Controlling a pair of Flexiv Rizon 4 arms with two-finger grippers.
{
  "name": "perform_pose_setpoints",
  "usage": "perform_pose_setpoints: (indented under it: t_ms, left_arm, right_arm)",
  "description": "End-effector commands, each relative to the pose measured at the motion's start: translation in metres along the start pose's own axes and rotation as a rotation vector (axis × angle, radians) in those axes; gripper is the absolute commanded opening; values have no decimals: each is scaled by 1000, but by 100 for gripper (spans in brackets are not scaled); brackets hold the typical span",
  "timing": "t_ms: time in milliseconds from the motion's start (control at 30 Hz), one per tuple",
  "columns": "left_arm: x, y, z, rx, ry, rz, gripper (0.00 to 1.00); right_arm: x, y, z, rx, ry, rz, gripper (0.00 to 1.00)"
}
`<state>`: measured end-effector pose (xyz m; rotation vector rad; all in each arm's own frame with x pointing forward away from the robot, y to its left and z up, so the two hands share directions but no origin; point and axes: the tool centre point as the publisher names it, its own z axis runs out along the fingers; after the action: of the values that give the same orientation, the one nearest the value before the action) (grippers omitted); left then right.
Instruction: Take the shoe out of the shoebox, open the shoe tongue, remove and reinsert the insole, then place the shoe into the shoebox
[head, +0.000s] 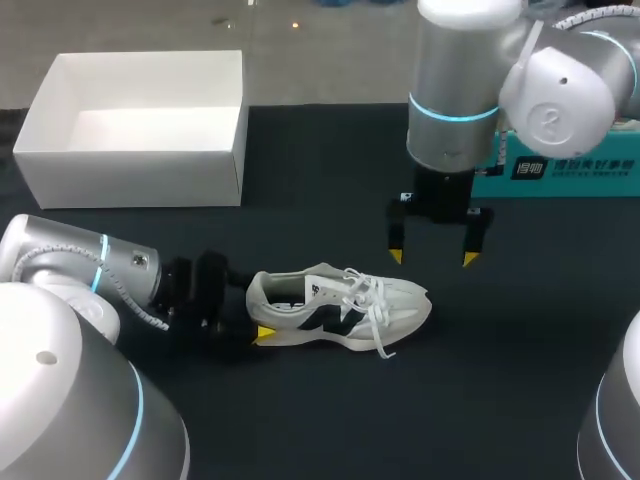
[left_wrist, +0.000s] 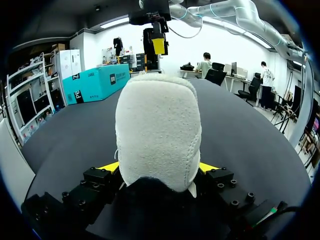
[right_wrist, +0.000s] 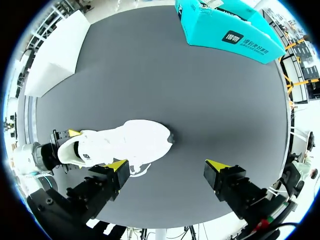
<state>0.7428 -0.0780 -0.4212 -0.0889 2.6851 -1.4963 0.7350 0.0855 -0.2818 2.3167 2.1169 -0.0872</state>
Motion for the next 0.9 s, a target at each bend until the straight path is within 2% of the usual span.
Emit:
perform_pose_setpoints:
  t_ms: [33,467,533,633,700,900]
  left_arm:
    - [1,0,0,2,-2,1,0]
    - [1,0,0,2,-2,1,0]
    - [1,0,0,2,-2,1,0]
    - [1,0,0,2,-2,1,0]
    - [1,0,0,2,-2,1,0]
    - [1,0,0,2,-2,1,0]
  right_arm:
    - [17,2,4,12,-58,20,100]
    - [17,2,4,12,-58,20,100]
    - [37,6,6,20,-66,12,100]
    - [69,4,8,2,-141,21,100]
    - [88,-1,9,-7,-124,20,100]
    - [125,-20,9,-36,-92,-15,100]
